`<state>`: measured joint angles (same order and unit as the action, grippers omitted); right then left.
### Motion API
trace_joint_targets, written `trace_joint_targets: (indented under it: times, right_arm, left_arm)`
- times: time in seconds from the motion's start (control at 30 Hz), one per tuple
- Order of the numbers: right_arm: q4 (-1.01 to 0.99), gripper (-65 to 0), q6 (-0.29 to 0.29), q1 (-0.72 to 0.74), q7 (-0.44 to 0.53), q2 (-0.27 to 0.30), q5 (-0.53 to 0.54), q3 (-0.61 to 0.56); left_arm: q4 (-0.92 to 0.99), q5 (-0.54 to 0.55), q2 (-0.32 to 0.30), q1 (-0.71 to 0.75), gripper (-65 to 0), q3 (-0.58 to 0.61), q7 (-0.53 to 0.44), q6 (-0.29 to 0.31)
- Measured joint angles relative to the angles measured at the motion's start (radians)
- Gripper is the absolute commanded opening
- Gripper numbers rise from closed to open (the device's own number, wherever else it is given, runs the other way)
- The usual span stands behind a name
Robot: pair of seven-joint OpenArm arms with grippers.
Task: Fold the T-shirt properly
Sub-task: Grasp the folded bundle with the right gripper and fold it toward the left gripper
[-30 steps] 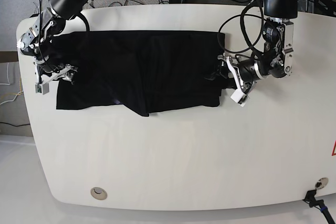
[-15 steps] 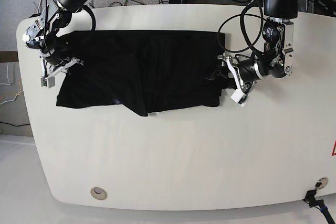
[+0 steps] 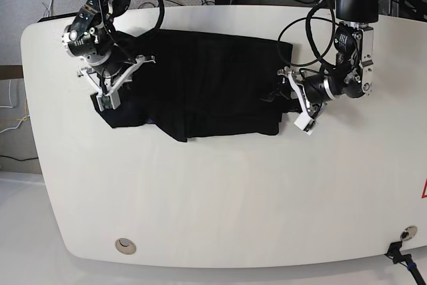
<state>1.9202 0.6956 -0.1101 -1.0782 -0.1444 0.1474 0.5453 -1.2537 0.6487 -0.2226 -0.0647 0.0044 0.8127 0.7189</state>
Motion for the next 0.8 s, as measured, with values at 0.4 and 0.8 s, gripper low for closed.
trace_joint_targets:
  times: [0.4,0.8]
  right_arm:
    - [0.021,-65.0,-0.002,0.012,-0.008,-0.011,-0.004,-0.345]
    - [0.024,-65.0,-0.079,0.062,0.000,-0.008,0.412,-0.622]
  left_arm:
    - [-0.002,0.006,0.000,0.010,-29.9,-0.002,-0.011,0.000]
    - [-0.002,0.006,0.000,0.013,-29.9,-0.002,-0.014,0.000]
